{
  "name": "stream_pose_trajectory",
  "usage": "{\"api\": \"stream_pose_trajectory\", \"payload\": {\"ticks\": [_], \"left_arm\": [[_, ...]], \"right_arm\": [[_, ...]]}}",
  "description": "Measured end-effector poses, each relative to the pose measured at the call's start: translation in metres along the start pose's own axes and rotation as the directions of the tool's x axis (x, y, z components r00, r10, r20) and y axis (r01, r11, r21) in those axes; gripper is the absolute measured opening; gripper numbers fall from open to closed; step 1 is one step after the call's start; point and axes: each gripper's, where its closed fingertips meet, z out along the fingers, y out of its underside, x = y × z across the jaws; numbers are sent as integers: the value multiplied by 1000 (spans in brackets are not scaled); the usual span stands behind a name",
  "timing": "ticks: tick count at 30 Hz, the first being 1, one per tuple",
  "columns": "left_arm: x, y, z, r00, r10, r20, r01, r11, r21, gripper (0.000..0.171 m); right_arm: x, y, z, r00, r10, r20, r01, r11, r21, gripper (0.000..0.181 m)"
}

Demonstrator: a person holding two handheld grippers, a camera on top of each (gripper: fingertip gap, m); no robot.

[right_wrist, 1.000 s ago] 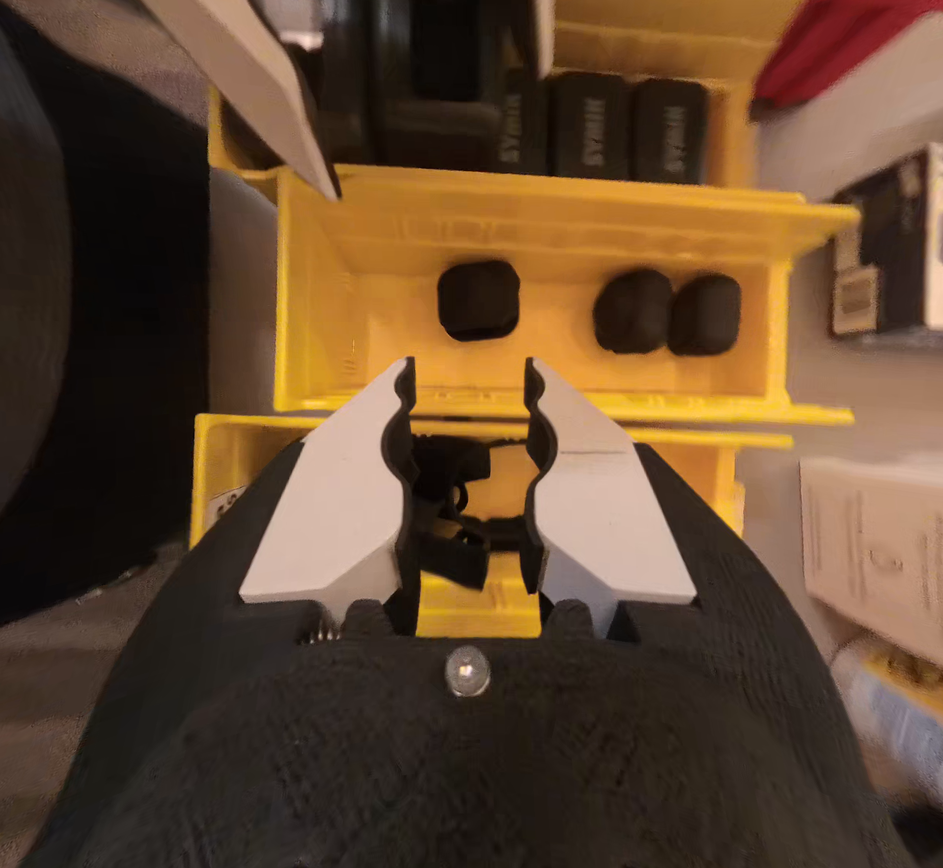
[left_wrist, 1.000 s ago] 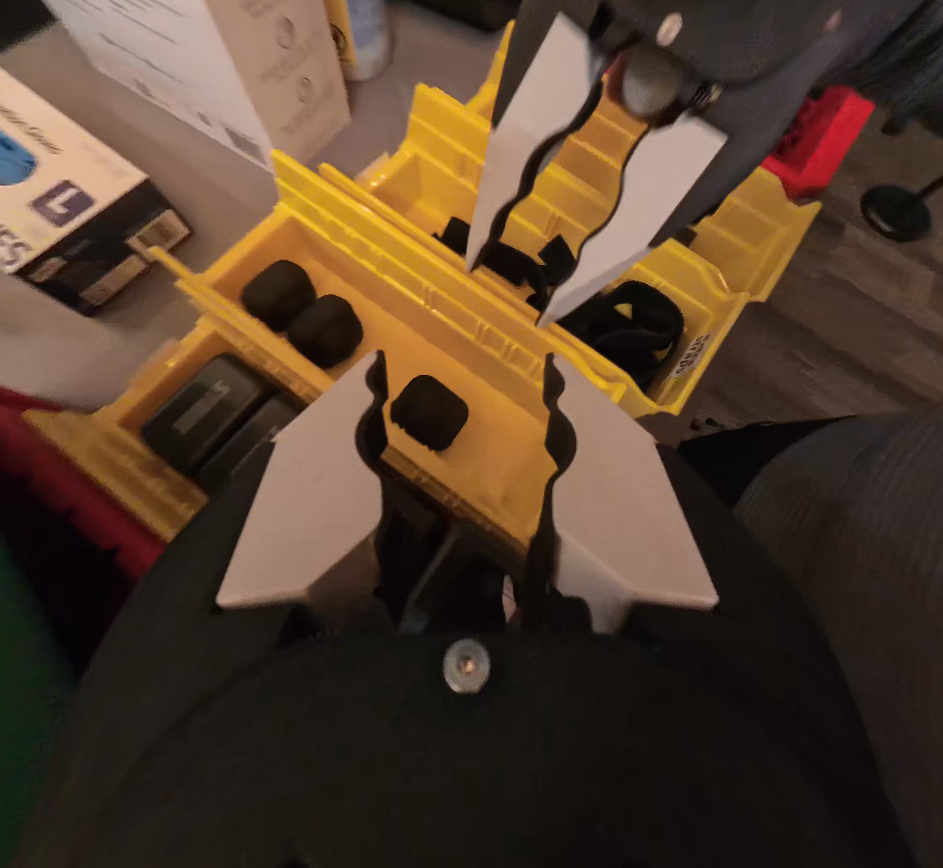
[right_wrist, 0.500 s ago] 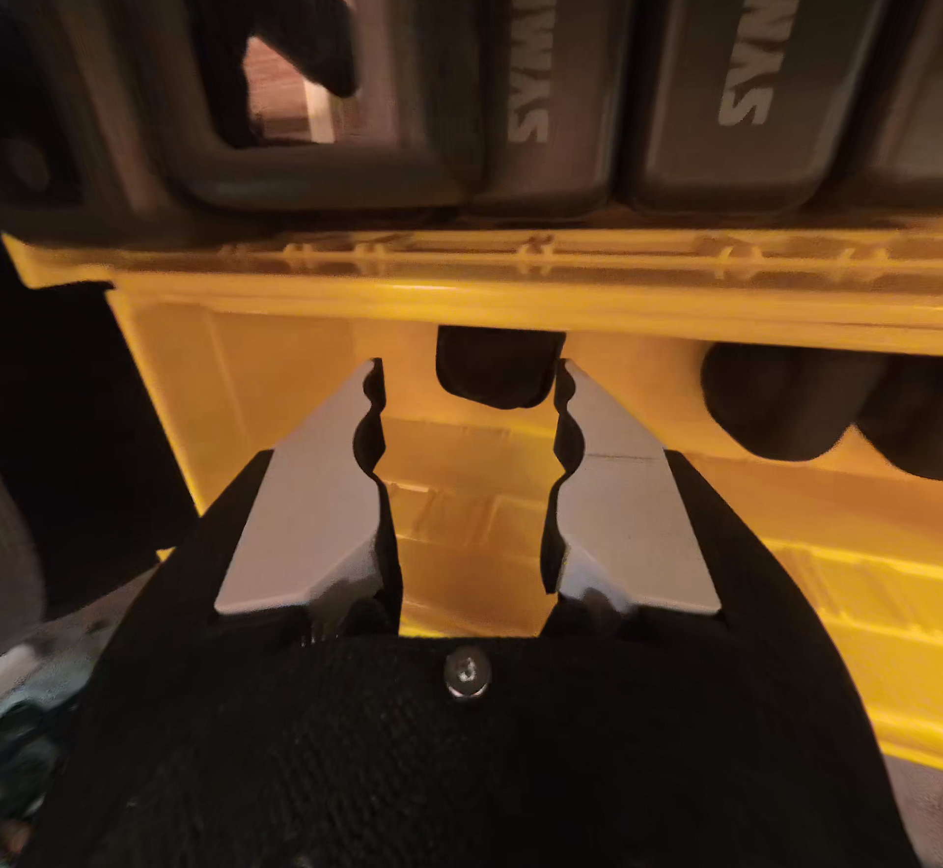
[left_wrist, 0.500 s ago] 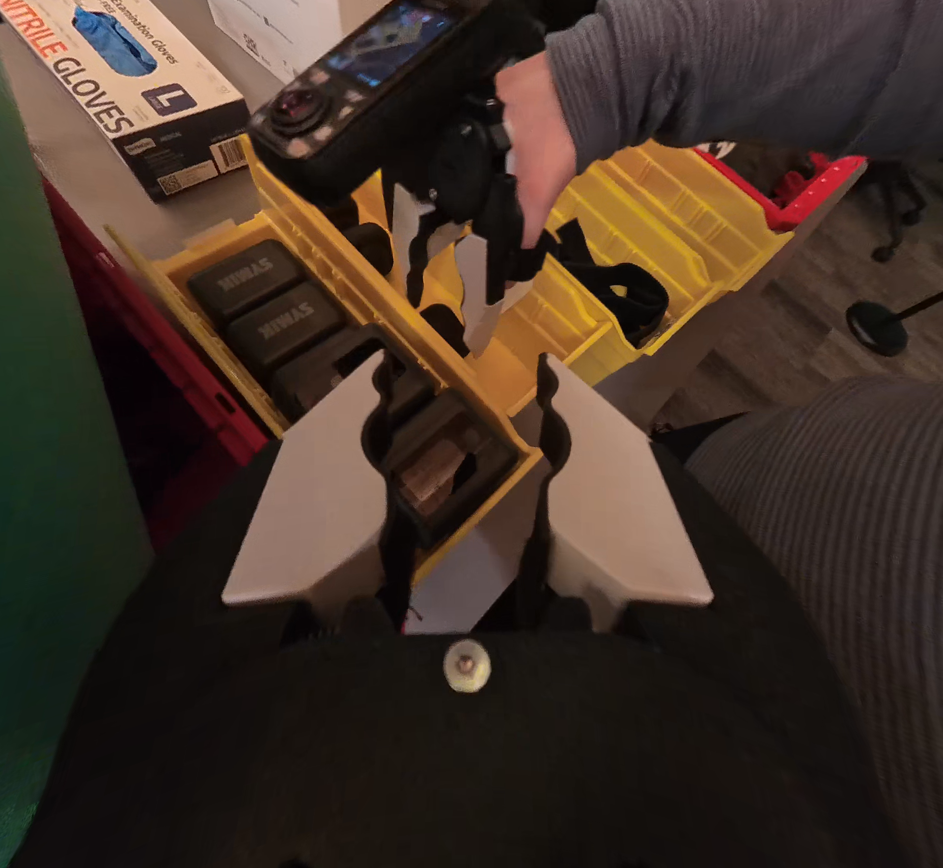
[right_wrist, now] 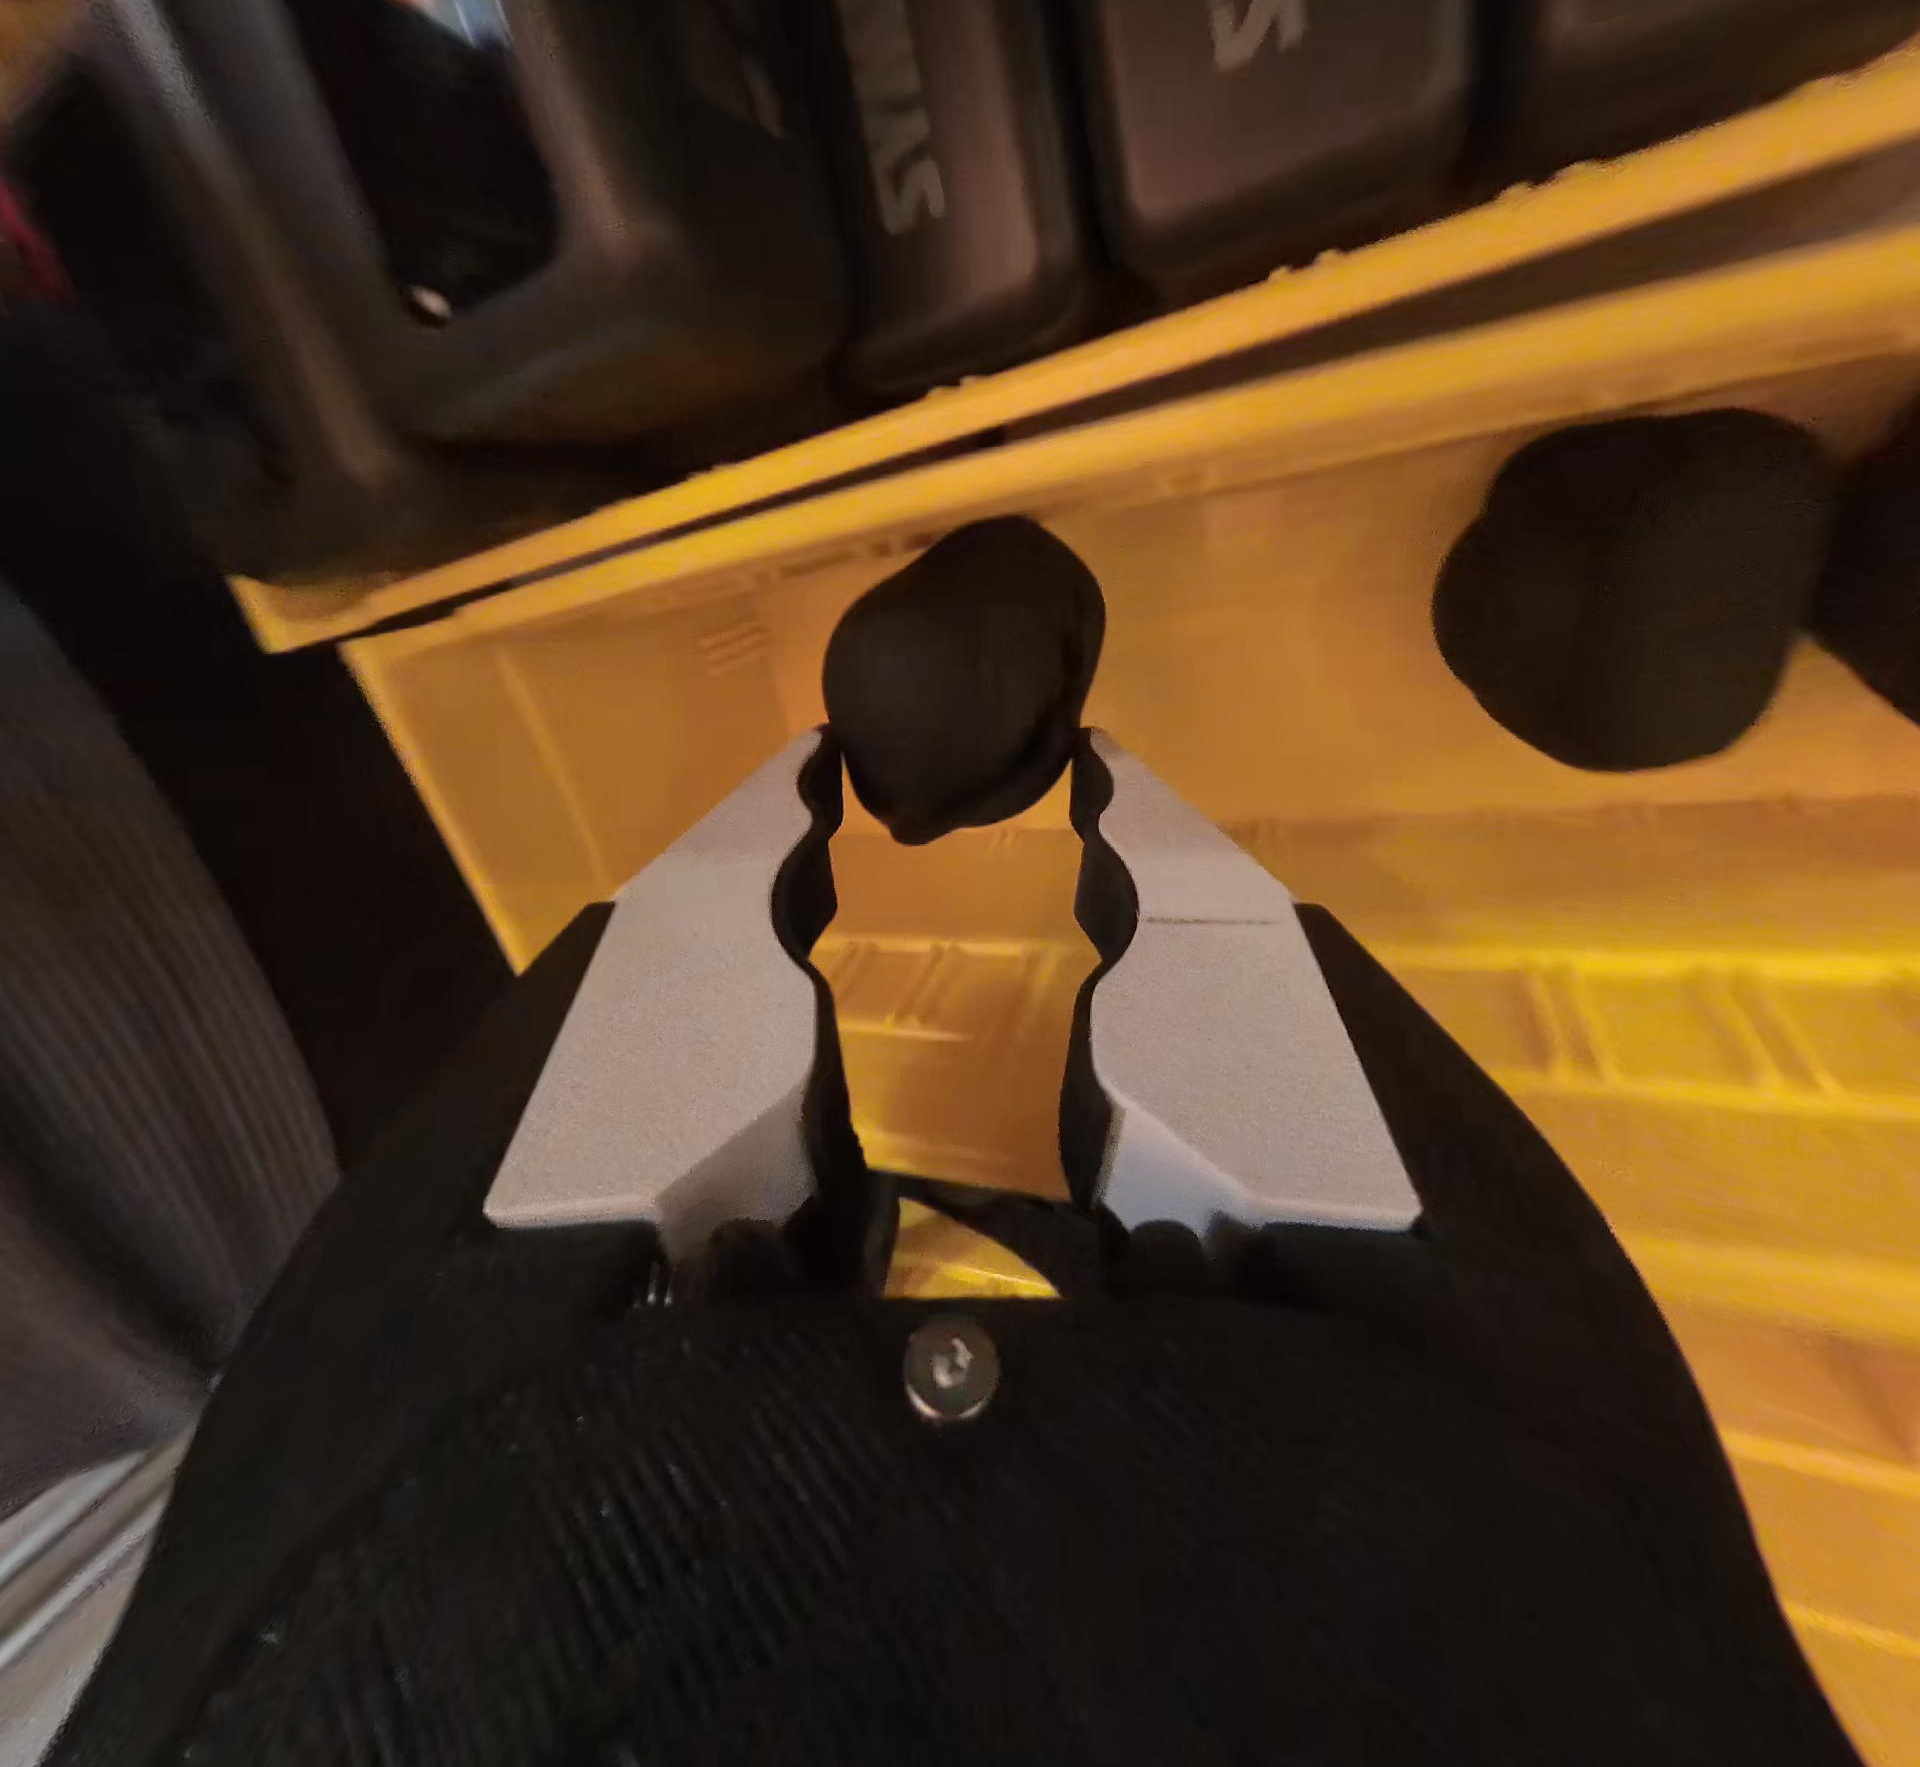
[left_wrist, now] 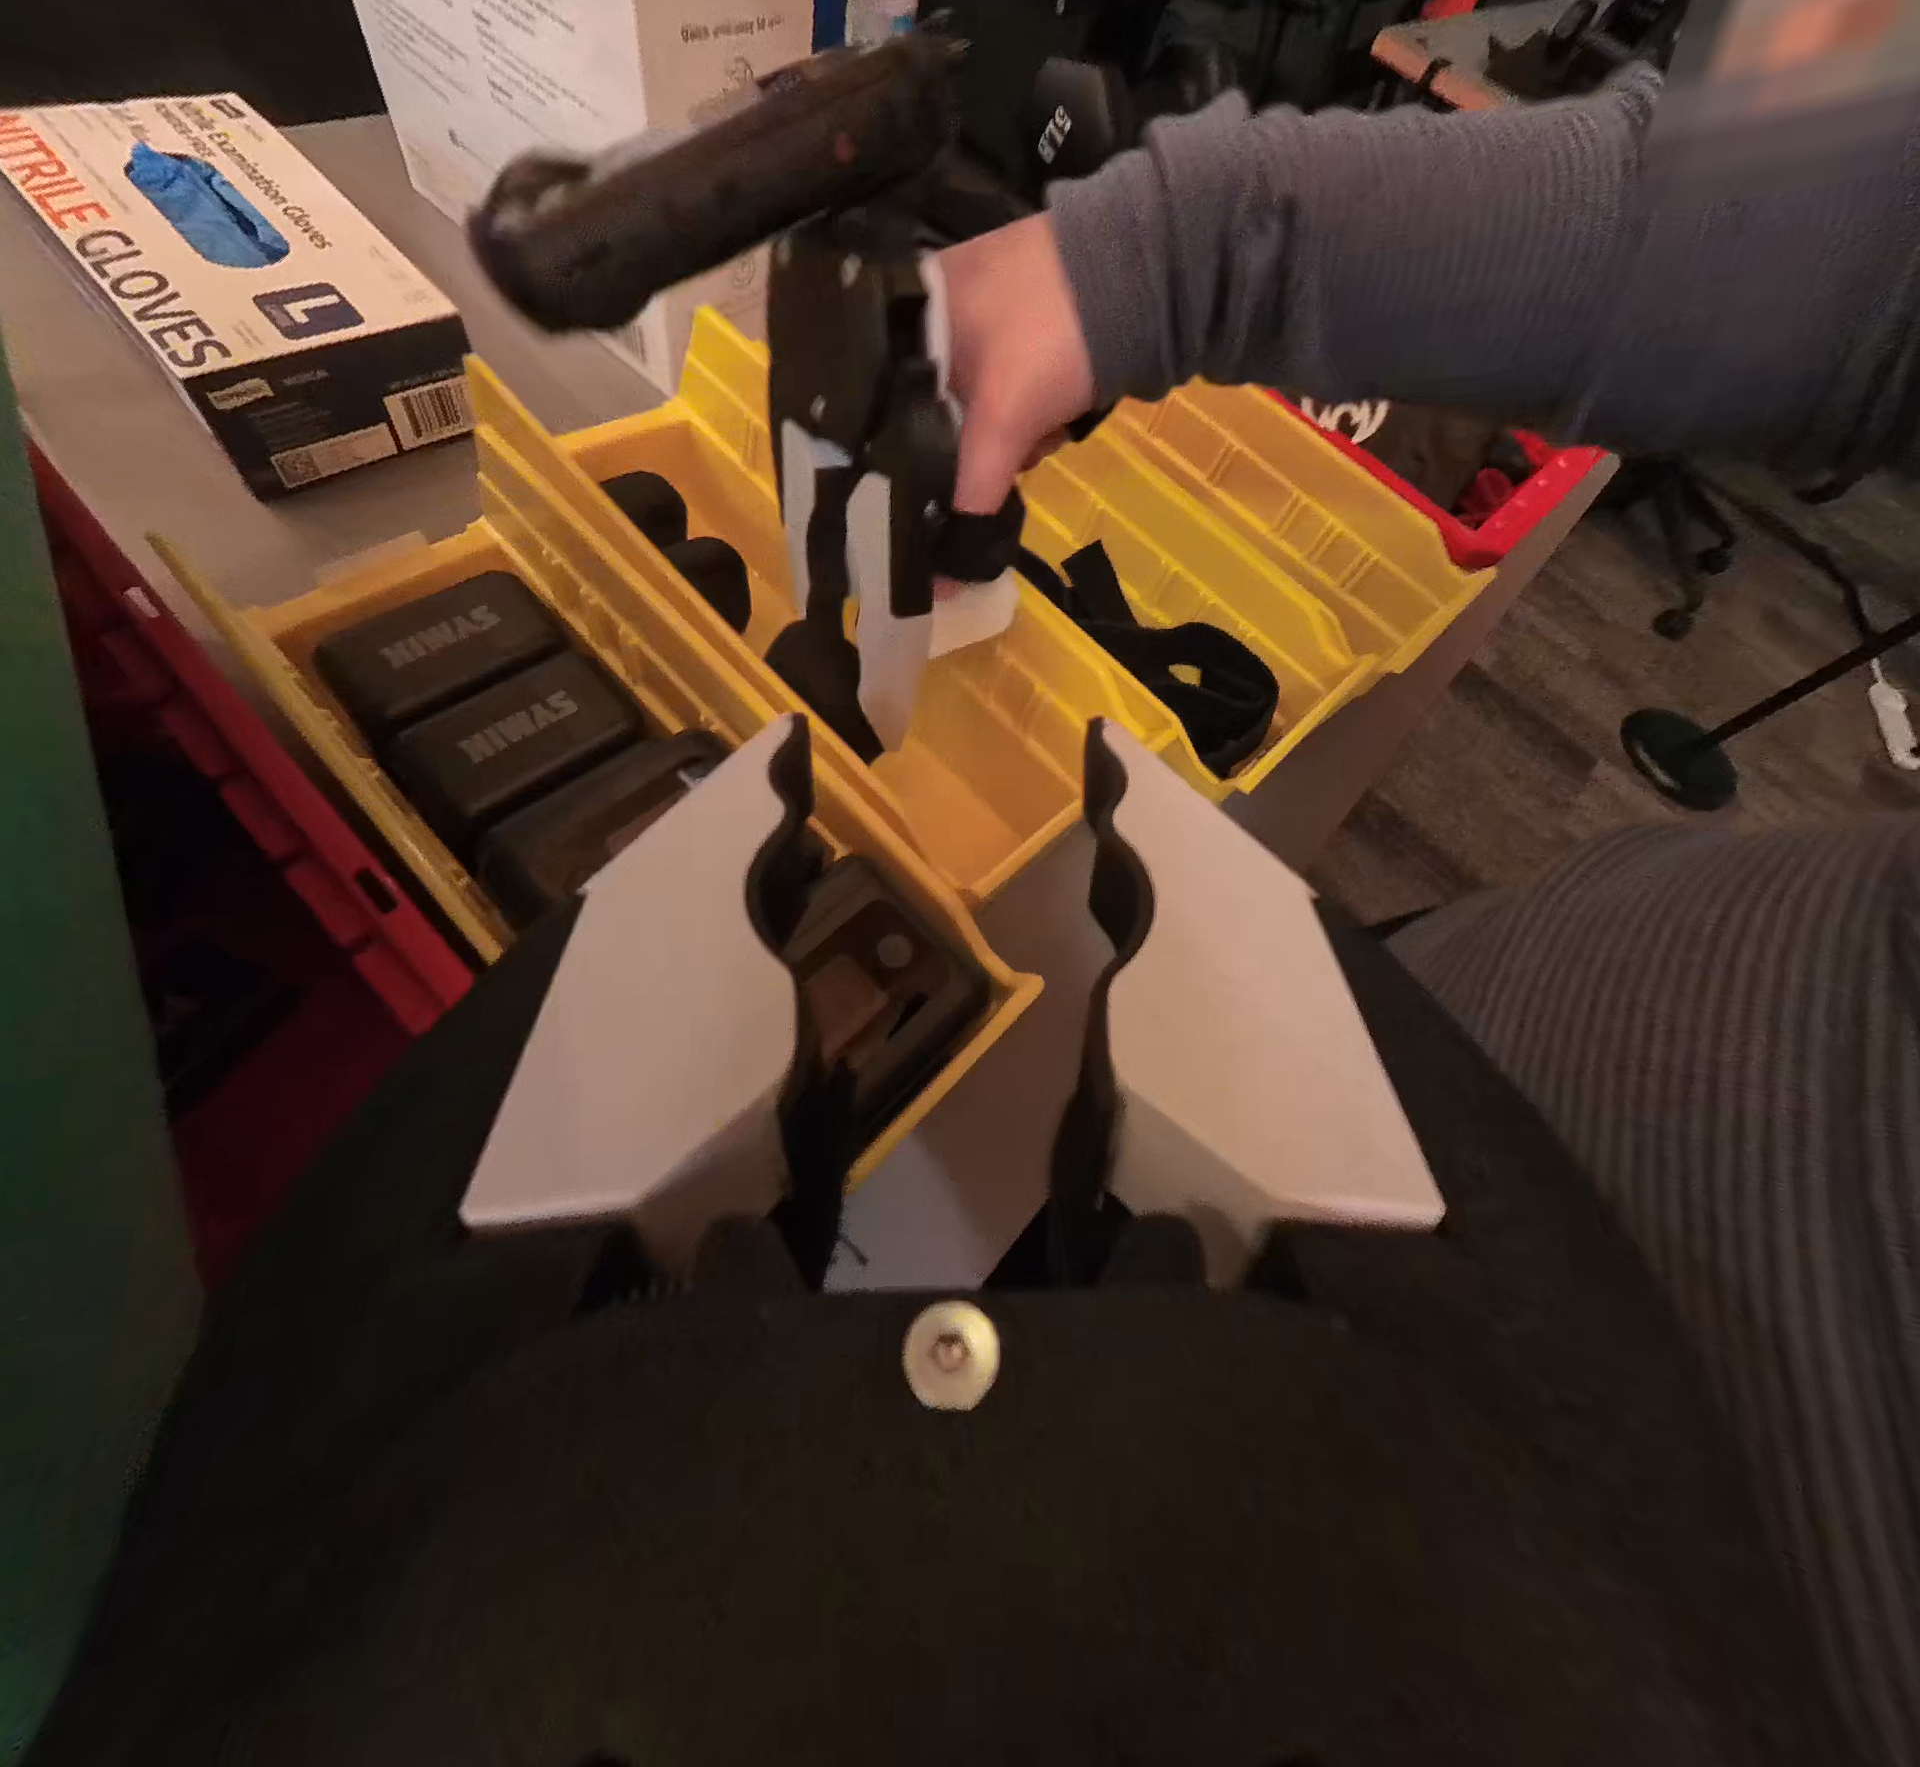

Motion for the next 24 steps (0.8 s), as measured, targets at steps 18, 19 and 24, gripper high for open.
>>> {"api": "stream_pose_trajectory", "payload": {"ticks": [18, 19, 24], "left_arm": [[-34, -21, 56, 990, -141, -7, 140, 983, 121, 76], [-36, -19, 54, 991, -135, 7, 133, 984, 115, 75], [-38, -7, 45, 991, -132, 30, 128, 986, 105, 73]], "right_arm": [[-22, -14, -74, 952, -198, -235, 284, 857, 429, 29], [-22, -13, -61, 933, -263, -245, 339, 870, 357, 34], [-16, 1, 1, 836, -527, -151, 532, 847, -10, 53]]}}
